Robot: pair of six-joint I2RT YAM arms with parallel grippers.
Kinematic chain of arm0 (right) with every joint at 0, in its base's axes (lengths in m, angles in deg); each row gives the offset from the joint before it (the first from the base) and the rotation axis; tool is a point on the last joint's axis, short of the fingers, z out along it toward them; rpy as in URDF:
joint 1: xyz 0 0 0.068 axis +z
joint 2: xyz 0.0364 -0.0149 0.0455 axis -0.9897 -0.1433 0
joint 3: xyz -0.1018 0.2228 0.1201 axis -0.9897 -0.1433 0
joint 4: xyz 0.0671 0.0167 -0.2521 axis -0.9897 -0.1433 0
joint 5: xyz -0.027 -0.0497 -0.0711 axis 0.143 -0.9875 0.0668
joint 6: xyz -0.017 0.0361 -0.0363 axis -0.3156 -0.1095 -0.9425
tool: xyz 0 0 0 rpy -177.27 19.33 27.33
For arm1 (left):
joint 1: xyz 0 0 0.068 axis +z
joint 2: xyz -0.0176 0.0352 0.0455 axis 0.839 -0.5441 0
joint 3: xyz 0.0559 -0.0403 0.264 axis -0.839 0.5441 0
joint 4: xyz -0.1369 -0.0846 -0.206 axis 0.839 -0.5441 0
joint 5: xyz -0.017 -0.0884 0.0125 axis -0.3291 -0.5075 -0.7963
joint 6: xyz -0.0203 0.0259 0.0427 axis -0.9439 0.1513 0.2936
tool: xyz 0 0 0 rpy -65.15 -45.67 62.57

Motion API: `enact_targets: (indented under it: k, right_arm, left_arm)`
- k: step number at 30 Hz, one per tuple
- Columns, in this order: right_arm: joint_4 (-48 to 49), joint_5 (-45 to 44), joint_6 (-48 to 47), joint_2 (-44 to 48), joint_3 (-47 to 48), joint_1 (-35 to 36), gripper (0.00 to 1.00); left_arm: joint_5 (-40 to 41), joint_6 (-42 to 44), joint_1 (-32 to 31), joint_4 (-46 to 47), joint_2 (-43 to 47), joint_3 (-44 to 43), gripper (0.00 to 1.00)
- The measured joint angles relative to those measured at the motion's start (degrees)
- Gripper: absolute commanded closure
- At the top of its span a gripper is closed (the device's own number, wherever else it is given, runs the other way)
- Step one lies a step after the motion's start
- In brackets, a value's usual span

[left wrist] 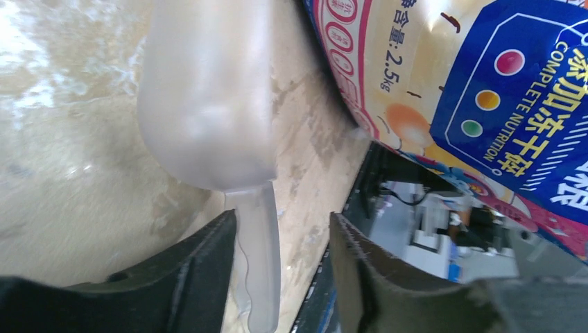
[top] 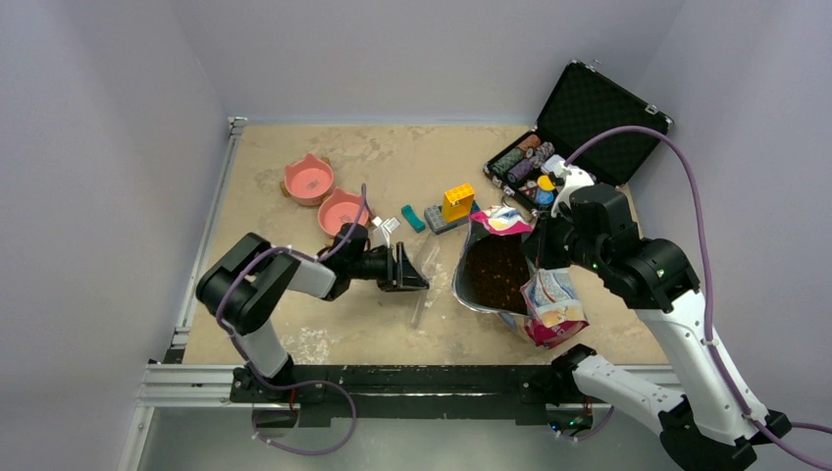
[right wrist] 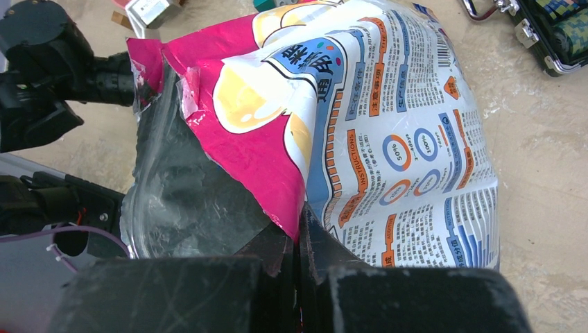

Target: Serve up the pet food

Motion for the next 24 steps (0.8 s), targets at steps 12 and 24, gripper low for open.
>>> enact_targets:
  k: [12, 24]
  right_arm:
    - [0.04, 0.68, 0.52, 0.07, -0.13, 0.00, 1.00]
    - [0.02, 1.11, 0.87, 0.00, -0.13, 0.00, 1.00]
  left_arm:
    - [15.37, 13.29, -4.46, -24.94, 14.93, -2.05, 0.41]
    - [23.45, 16.22, -5.97, -29.42, 19.34, -1.57, 0.33]
